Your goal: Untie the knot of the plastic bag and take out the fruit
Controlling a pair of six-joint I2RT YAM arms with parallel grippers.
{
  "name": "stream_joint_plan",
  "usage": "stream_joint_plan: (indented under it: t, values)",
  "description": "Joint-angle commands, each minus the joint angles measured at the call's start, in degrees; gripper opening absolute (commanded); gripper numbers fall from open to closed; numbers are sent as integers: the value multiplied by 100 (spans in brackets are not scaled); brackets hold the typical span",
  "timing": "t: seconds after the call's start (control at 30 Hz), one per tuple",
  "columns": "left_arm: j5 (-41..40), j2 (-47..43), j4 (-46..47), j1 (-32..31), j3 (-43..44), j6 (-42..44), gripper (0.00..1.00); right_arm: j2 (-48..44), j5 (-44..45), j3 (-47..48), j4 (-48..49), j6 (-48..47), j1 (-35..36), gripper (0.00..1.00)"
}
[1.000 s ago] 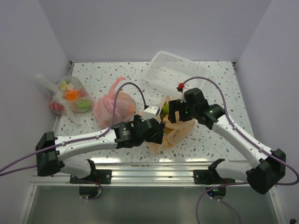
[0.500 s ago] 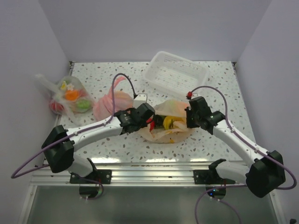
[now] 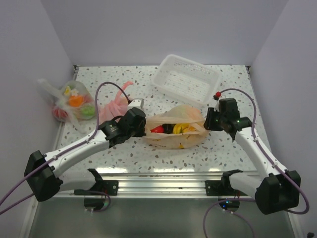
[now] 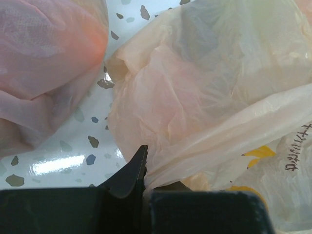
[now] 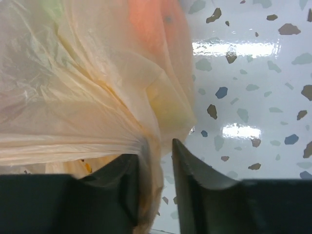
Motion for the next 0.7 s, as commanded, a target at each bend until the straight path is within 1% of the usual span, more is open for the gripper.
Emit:
stream_joint_plan:
  t: [0.0, 0.03, 0.07, 0.1, 0.17, 0.3, 0.37, 0.43, 0.5, 0.53, 0.6, 0.63, 0.67]
  values:
    - [448, -307, -338, 91, 143, 50, 0, -340, 214, 614, -386, -508, 0, 40]
    - [502, -298, -347, 47, 196, -3, 0, -428, 284, 737, -587, -587, 245, 46]
    - [520, -263, -356, -49, 257, -47, 0, -472, 389, 981, -676, -605, 404, 54]
    - [512, -254, -443, -94, 388, -82, 0, -534, 582, 1123, -773, -605, 762, 57]
    - [503, -193, -496, -199, 503, -144, 0, -622, 750, 1500, -958, -579, 1072, 63]
    - [450, -123, -505, -288, 662, -205, 0, -683, 899, 2003, -1073, -386, 1670, 71]
    - [450, -88, -514, -323, 680, -232, 0, -692, 1093, 2170, -1055, -324, 2030, 71]
    - [433, -87, -514, -340, 688, -267, 0, -675, 1059, 2214, -968, -236, 2329, 70]
    - [371, -78, -514, -367, 688, -293, 0, -578, 927, 2197, -871, -105, 2705, 64]
    - [345, -87, -514, -367, 688, -328, 0, -543, 883, 2145, -714, -52, 2830, 63]
    - [301, -79, -470, -402, 662, -355, 0, -429, 882, 1855, -502, 62, 3076, 62]
    - [283, -70, -453, -419, 653, -390, 0, -385, 882, 1715, -232, 202, 3260, 61]
    - [266, -78, -409, -446, 645, -399, 0, -350, 961, 1357, -81, 299, 3349, 61]
